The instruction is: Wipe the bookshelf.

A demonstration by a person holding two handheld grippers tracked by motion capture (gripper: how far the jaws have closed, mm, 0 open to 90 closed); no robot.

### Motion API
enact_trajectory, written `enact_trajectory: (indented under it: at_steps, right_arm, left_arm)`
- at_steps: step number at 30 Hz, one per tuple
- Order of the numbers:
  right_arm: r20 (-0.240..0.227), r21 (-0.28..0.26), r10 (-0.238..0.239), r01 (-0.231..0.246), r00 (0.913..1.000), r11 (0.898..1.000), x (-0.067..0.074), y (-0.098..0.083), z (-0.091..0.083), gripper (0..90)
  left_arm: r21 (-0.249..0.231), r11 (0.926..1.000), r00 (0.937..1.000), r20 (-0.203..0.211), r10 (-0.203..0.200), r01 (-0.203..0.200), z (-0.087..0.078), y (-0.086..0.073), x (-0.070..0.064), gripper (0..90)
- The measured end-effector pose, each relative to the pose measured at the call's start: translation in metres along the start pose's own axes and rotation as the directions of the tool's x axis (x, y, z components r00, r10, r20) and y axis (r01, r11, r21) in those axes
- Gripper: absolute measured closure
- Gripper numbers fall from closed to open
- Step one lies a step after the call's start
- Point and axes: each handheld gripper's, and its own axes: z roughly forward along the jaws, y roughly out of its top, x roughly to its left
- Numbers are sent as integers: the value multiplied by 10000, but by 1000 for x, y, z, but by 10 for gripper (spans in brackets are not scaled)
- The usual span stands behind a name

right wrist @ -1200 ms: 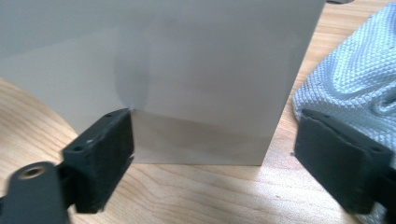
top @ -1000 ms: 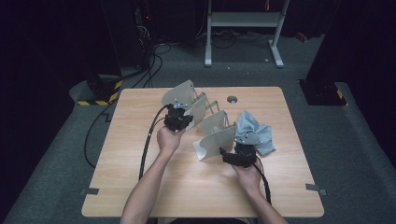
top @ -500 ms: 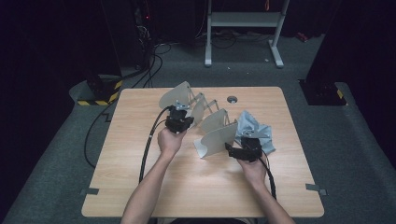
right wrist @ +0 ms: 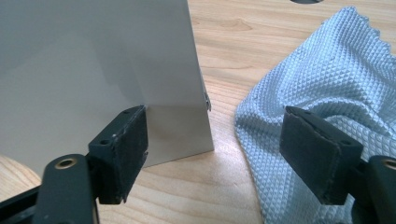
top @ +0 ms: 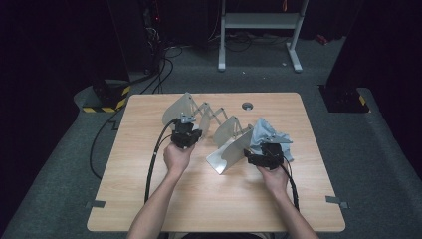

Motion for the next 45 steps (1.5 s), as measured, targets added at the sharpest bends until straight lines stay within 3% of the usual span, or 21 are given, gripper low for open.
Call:
enact_trajectory:
  at_steps: [3,5,11,13,16,25,33,40,43,45]
  right_arm:
    - [-70,25,-93,93,9999,10000,4,-2,-3,263]
    - [-114,1,-133,133,9998,9999,5,-3,-4,264]
    - [-537,-146,-296,288,9981,9995,26,-17,-11,241]
    - [-747,-222,-504,488,9959,9986,40,-21,-12,219]
    - [-708,-133,-780,772,9944,9969,52,-24,-11,197]
    - [-713,105,-855,865,9938,9962,67,-29,-5,182]
    - [-549,10,-886,888,9946,9960,63,-26,-2,299]
    - [-564,-47,-852,850,9948,9964,53,-26,-5,361]
    - [-562,2,-797,798,9952,9968,45,-26,-9,432]
    - [-670,17,-836,839,9942,9965,42,-26,-10,464]
  left_arm:
    - [-190,9998,9999,102,-95,97,-3,-2,4,850]
    - [-267,9995,9997,189,-136,141,-5,-3,5,783]
    - [-263,9996,9997,204,-127,132,-9,-10,12,573]
    - [-236,9993,9995,143,-288,291,-11,-17,18,528]
    - [-173,9988,9990,6,-455,455,-13,-25,24,495]
    - [-124,9967,9943,-708,-803,796,-21,-41,42,465]
    - [-16,9956,9859,-1389,-928,935,-18,-45,59,466]
    - [-172,9917,9797,-1542,-1284,1273,-13,-46,69,472]
    - [250,9967,9817,-1764,-721,777,-8,-39,70,483]
    - [216,9966,9808,-1804,-745,796,-6,-38,71,489]
